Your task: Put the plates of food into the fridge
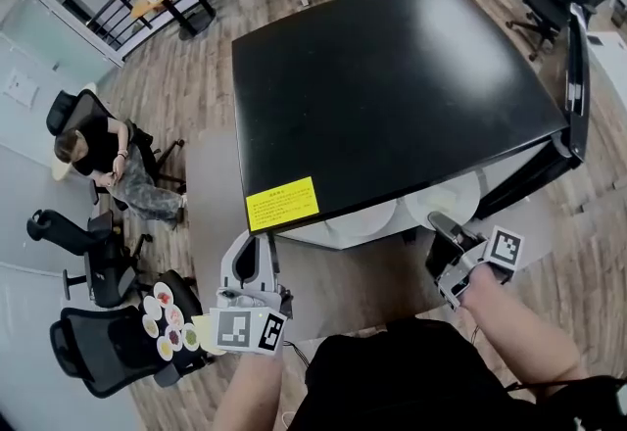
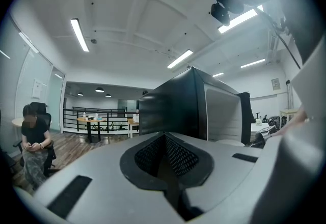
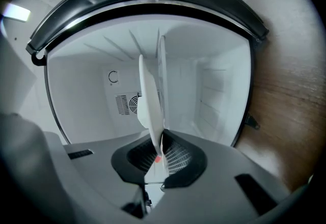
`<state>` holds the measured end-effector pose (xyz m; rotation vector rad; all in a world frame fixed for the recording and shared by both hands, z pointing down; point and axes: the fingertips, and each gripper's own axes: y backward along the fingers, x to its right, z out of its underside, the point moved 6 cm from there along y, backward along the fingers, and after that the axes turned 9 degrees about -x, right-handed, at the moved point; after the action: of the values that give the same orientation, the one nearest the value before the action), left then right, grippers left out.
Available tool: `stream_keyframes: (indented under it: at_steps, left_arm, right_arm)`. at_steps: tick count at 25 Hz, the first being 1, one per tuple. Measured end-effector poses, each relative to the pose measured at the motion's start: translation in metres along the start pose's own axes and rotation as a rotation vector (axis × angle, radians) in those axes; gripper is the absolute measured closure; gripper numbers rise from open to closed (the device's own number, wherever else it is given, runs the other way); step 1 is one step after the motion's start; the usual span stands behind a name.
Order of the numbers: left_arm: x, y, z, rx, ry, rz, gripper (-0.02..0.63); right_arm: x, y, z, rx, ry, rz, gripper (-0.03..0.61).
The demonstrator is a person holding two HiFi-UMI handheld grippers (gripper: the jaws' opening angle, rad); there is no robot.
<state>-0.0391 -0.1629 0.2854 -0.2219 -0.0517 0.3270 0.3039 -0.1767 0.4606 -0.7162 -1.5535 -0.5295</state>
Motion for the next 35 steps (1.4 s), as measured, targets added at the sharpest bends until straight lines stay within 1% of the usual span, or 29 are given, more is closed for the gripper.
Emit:
stream_keyframes:
  at_steps: [6,12,19,22,25,26,31,33,35]
  left_arm:
    - [-0.003,-0.004,0.000,-0.008,0.005,-0.039,0.609]
    - [-0.007,-0.004,0.003,-0.016,0.020,-0.075,0.609]
    - [-0.013,0.001,0.006,-0.021,0.033,-0.103,0.609]
    - [-0.013,0.003,0.006,-0.021,0.034,-0.104,0.609]
    - [-0.010,0.002,0.006,-0.021,0.035,-0.096,0.609]
    - [-0.009,0.002,0.006,-0.022,0.034,-0.094,0.609]
    - [-0.005,0.003,0.004,-0.011,0.028,-0.089,0.609]
    - [-0.005,0.005,0.002,-0.005,0.026,-0.085,0.609]
    - [-0.003,0.008,-0.001,-0.001,0.022,-0.079,0.609]
  right_arm:
    - [0.004,-0.011,-0.015,-0.004,-0.054,0.010,0.560]
    - [0.002,-0.023,-0.028,-0.017,-0.063,0.029,0.560]
    - [-0.001,-0.031,-0.033,-0.029,-0.066,0.041,0.560]
    - [-0.003,-0.032,-0.032,-0.034,-0.034,0.051,0.560]
    - [-0.007,-0.033,-0.032,-0.050,0.049,0.072,0.558]
    - [-0.009,-0.033,-0.032,-0.056,0.074,0.072,0.545]
    - [-0.020,-0.036,-0.026,-0.110,0.137,0.045,0.422]
    - [-0.022,-0.036,-0.020,-0.123,0.140,0.036,0.396]
    - [-0.022,-0.034,-0.014,-0.128,0.141,0.037,0.387]
